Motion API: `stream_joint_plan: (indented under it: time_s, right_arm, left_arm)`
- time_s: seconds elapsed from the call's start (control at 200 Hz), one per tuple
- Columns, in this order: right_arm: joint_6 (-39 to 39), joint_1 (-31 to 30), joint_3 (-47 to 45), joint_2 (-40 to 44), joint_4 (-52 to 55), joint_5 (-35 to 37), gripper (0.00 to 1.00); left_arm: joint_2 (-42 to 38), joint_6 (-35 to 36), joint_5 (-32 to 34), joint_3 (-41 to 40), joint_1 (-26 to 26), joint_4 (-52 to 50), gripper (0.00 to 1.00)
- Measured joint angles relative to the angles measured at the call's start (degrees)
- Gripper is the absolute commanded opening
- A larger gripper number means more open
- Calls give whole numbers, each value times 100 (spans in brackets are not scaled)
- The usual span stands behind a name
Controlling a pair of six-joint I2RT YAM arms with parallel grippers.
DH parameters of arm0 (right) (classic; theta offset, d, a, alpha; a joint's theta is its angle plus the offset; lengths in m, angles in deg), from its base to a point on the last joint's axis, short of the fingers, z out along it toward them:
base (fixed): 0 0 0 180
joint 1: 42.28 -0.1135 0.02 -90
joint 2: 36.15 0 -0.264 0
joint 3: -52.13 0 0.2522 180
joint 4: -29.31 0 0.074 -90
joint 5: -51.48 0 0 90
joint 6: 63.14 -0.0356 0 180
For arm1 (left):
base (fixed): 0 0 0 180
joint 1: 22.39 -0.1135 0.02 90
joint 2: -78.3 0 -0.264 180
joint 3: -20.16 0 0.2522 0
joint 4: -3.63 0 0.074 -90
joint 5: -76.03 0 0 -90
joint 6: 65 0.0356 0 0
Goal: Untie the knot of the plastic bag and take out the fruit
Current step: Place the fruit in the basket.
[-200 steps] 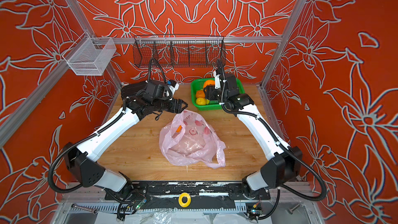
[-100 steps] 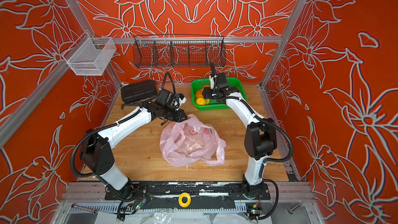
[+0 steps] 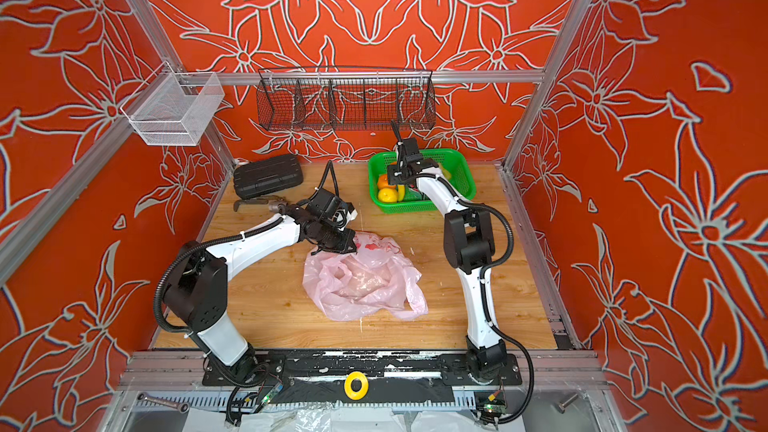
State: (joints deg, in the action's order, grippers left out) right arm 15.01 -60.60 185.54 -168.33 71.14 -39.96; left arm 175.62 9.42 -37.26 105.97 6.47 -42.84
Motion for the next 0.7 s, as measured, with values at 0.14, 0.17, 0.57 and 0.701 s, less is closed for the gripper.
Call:
stream_joint_plan:
  time_s: [0.14, 0.17, 0.57, 0.701]
  right_arm:
    - [66, 0, 966, -745, 190, 149, 48]
    - [72, 0, 1191, -911, 258, 153, 49]
    - [109, -15, 1937, -1462, 498, 186, 75]
    - [133, -17, 1716, -1327, 494, 223, 83]
  left_arm:
    - [-245, -70, 11, -83, 0, 70, 48]
    - [-308, -83, 15, -94, 0, 66, 50]
    - [-1947, -208, 568, -417, 0, -210, 75]
    - [-2354, -256, 680, -605, 0, -369, 80]
